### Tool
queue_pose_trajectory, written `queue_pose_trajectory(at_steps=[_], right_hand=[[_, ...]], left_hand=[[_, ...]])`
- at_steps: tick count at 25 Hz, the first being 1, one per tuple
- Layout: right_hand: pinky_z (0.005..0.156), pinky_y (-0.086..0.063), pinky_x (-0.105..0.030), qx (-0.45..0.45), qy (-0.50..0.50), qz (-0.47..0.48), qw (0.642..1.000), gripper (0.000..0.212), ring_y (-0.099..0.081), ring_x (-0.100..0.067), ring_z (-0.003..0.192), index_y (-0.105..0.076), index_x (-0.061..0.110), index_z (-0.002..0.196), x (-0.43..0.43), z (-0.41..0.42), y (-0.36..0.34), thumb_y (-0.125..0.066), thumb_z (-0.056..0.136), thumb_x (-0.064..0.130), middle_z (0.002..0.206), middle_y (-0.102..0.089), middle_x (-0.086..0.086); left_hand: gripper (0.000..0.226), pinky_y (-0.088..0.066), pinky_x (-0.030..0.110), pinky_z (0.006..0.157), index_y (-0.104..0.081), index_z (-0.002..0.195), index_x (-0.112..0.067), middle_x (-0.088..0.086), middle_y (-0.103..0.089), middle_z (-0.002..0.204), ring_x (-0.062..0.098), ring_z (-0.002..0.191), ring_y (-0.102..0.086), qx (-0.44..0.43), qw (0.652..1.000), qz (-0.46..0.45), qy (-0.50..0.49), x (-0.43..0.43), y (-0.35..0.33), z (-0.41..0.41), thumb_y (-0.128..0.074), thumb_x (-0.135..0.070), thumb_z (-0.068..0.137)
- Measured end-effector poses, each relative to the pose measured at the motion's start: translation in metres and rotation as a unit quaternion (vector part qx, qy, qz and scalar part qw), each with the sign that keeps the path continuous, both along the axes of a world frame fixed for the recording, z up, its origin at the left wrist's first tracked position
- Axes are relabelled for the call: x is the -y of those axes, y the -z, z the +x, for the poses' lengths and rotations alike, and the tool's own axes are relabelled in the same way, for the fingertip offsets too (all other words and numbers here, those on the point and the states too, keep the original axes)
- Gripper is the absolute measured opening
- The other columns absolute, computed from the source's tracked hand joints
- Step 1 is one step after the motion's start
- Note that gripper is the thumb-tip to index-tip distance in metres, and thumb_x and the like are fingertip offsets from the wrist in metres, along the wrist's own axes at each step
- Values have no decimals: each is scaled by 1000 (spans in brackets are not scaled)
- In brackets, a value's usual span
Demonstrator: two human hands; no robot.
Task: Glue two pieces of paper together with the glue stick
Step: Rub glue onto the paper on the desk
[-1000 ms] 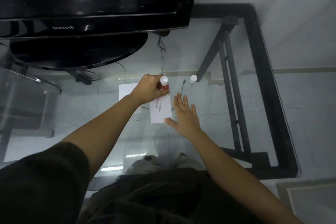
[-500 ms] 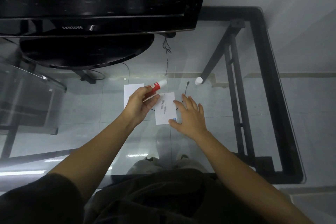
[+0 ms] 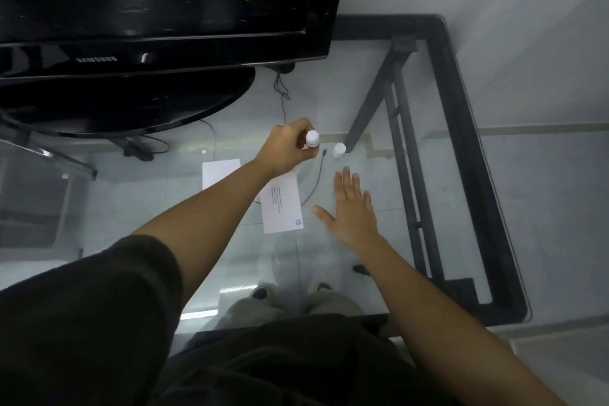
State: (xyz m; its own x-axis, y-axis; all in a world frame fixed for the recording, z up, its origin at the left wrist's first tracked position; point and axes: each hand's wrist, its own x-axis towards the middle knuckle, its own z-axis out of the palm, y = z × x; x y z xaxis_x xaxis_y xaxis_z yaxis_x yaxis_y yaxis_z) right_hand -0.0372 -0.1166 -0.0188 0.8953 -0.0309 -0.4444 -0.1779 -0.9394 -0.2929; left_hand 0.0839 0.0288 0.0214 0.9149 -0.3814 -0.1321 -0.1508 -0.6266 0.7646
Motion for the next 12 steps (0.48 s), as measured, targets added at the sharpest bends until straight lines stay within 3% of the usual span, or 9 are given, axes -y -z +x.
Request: queue_pose_trajectory(at_steps=[1,7,12], right_hand=[[115,2,-46,-7,-3,1,1000,86,14,-25,143,10,13,146,0,1,0,-36,89,59,156,17,-7],[115,1,-48,-19,2,-3,1000,89,14,-27,143,9,13,146,-3,5,2,-39,87,60,156,16,-8],[115,1,-46,-7,8,-20,1000,88,13,-27,144,8,13,146,-6,5,1,-41,88,58,157,15,-7]], left_hand=[[24,-48,29,71,-56,92,-9,12,-69,90,24,80,-62,2,1000,6,10,6,1,4,-72,-18,76],[34,-38,24,72,-55,106,-8,13,-67,102,19,81,-55,19,998,46,23,21,8,14,-72,-19,78],[53,-40,28,94,-44,129,-9,15,-57,128,27,116,-54,-5,999,45,10,0,4,-1,-67,-13,82]])
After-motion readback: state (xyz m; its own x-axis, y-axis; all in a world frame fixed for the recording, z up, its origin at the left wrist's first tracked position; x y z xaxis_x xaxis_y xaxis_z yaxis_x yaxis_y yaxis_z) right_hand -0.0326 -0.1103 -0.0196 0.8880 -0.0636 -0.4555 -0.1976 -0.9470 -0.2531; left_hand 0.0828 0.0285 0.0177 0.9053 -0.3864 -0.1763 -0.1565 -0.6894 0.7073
